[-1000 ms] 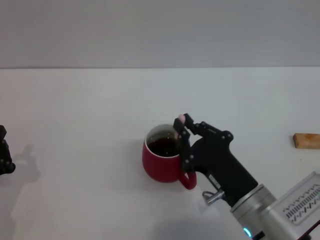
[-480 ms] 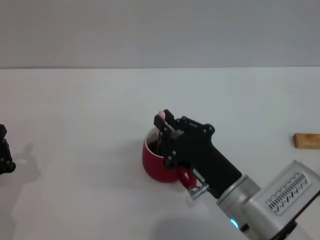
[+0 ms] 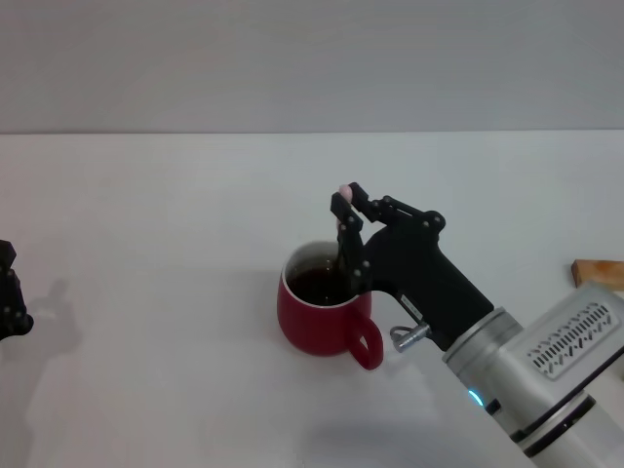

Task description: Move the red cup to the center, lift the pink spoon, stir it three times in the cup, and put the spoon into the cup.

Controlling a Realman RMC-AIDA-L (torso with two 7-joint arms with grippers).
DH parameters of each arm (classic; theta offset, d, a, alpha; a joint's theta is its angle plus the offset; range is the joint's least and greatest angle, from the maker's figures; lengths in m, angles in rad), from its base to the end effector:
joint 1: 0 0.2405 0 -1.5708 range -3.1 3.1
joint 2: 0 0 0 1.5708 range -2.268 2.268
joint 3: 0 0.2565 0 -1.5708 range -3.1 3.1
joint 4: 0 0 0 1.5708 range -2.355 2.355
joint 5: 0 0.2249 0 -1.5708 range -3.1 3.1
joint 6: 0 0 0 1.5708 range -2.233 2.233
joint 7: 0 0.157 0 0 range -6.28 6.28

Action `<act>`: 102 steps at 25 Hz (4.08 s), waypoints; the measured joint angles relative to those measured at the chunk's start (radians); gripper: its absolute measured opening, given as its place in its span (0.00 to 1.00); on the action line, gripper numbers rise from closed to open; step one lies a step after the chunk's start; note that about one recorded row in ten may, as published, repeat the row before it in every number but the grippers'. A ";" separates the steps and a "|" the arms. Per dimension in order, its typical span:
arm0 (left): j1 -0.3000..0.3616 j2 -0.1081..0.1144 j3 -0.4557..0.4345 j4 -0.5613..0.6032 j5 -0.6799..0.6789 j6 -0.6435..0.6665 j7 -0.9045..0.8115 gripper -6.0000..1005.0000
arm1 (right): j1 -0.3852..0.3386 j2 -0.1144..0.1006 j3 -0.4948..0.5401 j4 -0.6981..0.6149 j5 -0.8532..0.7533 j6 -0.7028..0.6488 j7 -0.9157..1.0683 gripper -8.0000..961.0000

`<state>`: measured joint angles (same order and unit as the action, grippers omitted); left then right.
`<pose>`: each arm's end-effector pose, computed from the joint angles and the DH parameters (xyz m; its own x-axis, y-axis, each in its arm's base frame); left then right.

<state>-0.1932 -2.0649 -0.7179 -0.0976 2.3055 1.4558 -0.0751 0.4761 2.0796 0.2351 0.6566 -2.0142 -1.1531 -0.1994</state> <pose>-0.3795 0.2487 -0.0086 0.7957 -0.1026 0.5969 0.5843 -0.1299 -0.8011 0.1839 0.2956 -0.1422 0.6684 0.1155 -0.7348 -0.5359 -0.6103 -0.5834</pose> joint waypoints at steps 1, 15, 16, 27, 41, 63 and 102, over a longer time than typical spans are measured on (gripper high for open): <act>-0.001 0.000 0.000 0.000 0.000 0.000 0.000 0.00 | -0.004 0.000 0.000 -0.001 0.000 -0.001 0.000 0.08; 0.003 0.000 0.003 -0.004 0.000 0.000 0.000 0.00 | -0.143 -0.007 -0.010 0.073 -0.054 -0.040 0.000 0.07; 0.003 0.000 0.003 -0.004 0.000 0.000 0.000 0.00 | -0.147 -0.006 -0.011 0.078 -0.062 -0.037 0.000 0.07; 0.000 0.000 0.002 -0.004 0.001 0.000 0.000 0.00 | -0.080 0.002 -0.033 0.095 -0.080 0.006 0.000 0.08; 0.005 -0.001 0.006 -0.005 0.003 0.002 0.000 0.00 | -0.032 0.004 0.023 0.034 -0.071 0.049 0.002 0.07; 0.014 -0.003 0.008 -0.008 0.006 0.010 -0.002 0.00 | -0.028 -0.004 0.022 0.008 -0.107 0.035 0.139 0.12; 0.044 -0.002 0.001 -0.012 0.000 0.026 0.000 0.00 | -0.428 0.003 0.235 -0.121 -0.053 -0.401 0.147 0.75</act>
<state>-0.1492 -2.0669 -0.7171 -0.1099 2.3054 1.4818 -0.0751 0.0483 2.0826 0.4705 0.5356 -2.0671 -1.5539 -0.0522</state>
